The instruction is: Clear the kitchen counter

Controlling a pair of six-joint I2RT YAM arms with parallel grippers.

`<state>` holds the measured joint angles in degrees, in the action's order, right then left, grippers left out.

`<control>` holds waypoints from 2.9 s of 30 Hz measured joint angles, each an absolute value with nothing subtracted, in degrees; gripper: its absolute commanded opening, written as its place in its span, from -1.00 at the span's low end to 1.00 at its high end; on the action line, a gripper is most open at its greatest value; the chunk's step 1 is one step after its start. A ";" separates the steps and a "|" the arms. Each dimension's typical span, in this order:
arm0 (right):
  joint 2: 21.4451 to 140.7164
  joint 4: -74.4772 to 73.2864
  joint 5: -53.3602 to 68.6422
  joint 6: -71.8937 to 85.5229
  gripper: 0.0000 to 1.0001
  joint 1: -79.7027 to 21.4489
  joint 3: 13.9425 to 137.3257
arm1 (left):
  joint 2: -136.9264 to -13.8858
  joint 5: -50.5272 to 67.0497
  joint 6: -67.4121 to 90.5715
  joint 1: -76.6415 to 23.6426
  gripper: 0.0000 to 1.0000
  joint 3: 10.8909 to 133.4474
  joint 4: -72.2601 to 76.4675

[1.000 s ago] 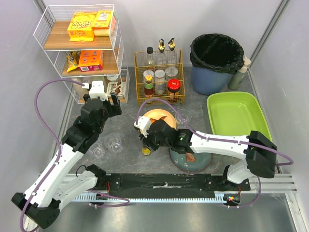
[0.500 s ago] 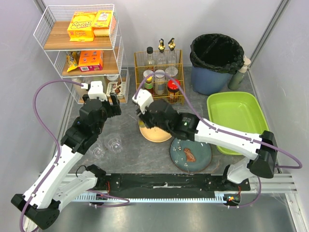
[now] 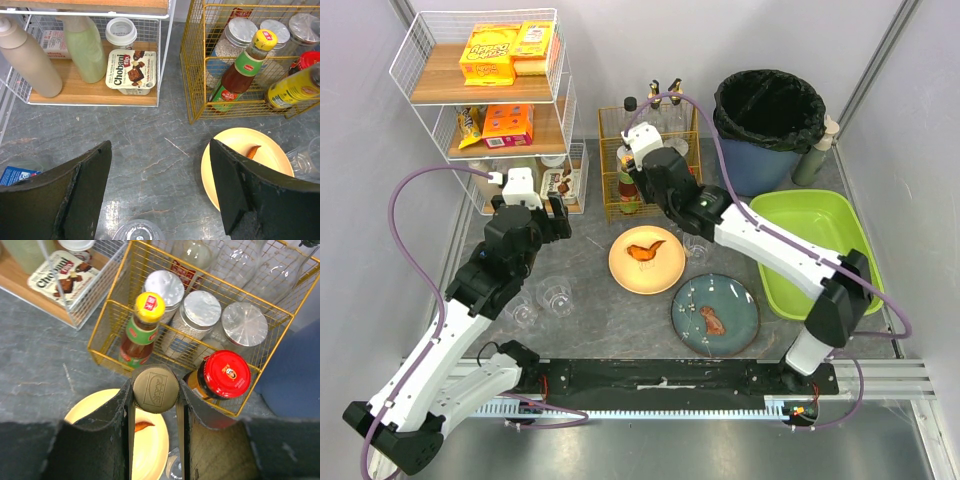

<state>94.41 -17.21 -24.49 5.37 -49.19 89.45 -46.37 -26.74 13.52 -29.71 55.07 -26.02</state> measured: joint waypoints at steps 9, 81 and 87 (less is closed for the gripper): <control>101.43 -14.52 -24.40 5.06 -0.79 -45.25 92.36 | -46.50 -26.39 13.61 -29.71 0.69 55.07 -26.02; 67.68 -20.14 -18.46 15.42 0.72 -39.46 67.05 | -58.92 -5.65 29.52 -29.71 0.69 49.80 -25.23; 62.81 -21.93 -14.63 19.64 0.72 -39.46 60.86 | -65.65 1.41 35.90 -29.71 0.15 42.87 -20.71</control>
